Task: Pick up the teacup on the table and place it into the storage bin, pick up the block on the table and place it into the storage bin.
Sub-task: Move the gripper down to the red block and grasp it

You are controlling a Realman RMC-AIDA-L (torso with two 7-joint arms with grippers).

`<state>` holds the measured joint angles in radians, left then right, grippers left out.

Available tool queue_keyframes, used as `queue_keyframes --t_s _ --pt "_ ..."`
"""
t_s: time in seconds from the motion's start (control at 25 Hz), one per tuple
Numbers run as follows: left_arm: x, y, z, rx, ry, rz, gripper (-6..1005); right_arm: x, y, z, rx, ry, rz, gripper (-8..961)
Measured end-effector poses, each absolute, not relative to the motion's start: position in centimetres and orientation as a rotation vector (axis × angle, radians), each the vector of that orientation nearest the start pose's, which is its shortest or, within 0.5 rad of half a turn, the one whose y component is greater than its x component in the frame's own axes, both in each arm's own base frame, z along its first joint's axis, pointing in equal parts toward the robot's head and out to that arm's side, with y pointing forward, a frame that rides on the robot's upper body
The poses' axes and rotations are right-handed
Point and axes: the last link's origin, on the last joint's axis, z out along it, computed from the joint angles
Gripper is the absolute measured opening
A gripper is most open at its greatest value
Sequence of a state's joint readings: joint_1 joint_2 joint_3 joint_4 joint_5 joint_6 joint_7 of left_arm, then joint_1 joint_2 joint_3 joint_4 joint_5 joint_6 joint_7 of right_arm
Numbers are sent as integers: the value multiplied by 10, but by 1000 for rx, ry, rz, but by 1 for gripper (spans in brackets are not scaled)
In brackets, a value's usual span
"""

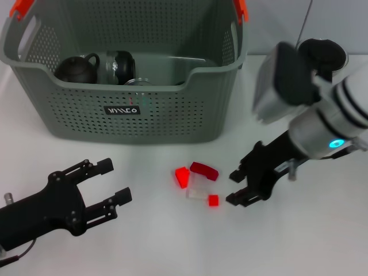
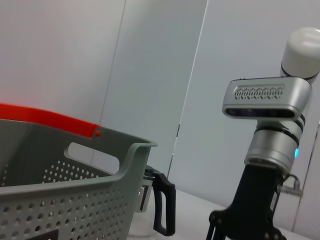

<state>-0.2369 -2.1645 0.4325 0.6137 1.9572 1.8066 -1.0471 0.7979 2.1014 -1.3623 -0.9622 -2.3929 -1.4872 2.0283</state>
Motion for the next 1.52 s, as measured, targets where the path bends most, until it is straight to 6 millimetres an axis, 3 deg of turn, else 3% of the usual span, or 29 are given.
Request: queue_keyframes --t_s 0.2,0.44,0.72,1.36,1.52 --pt "-315 224 -3 -2439 -613 -1007 750 153 355 -84 -3074 270 -465 523" --pt "-320 222 0 -2396 -634 -1002 750 158 358 -103 -3031 351 -460 519" --pt "-320 222 -1 -2398 -635 -1005 750 160 358 -113 -2994 358 -487 401" --pt "-319 223 -2 -2394 -636 -1011 750 161 357 -120 -2980 332 -517 401" --pt "-320 223 -2 -2390 -641 -1006 750 161 356 -120 -2983 325 -525 313"
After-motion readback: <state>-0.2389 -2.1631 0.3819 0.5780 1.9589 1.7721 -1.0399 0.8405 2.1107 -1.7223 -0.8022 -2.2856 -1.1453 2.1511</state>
